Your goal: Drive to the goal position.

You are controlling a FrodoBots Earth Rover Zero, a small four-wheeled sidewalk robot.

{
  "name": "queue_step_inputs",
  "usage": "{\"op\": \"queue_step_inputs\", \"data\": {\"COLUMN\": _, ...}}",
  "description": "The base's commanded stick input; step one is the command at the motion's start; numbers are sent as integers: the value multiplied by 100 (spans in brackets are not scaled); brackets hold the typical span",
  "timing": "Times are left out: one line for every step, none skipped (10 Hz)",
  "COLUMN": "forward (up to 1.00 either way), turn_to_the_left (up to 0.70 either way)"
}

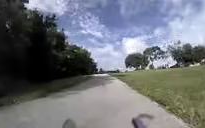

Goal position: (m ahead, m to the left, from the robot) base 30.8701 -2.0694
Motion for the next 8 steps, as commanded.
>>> {"op": "queue_step_inputs", "data": {"forward": 69, "turn_to_the_left": 3}}
{"op": "queue_step_inputs", "data": {"forward": 69, "turn_to_the_left": 3}}
{"op": "queue_step_inputs", "data": {"forward": 69, "turn_to_the_left": 27}}
{"op": "queue_step_inputs", "data": {"forward": 69, "turn_to_the_left": 19}}
{"op": "queue_step_inputs", "data": {"forward": 69, "turn_to_the_left": 3}}
{"op": "queue_step_inputs", "data": {"forward": 69, "turn_to_the_left": 3}}
{"op": "queue_step_inputs", "data": {"forward": 69, "turn_to_the_left": 3}}
{"op": "queue_step_inputs", "data": {"forward": 69, "turn_to_the_left": 3}}
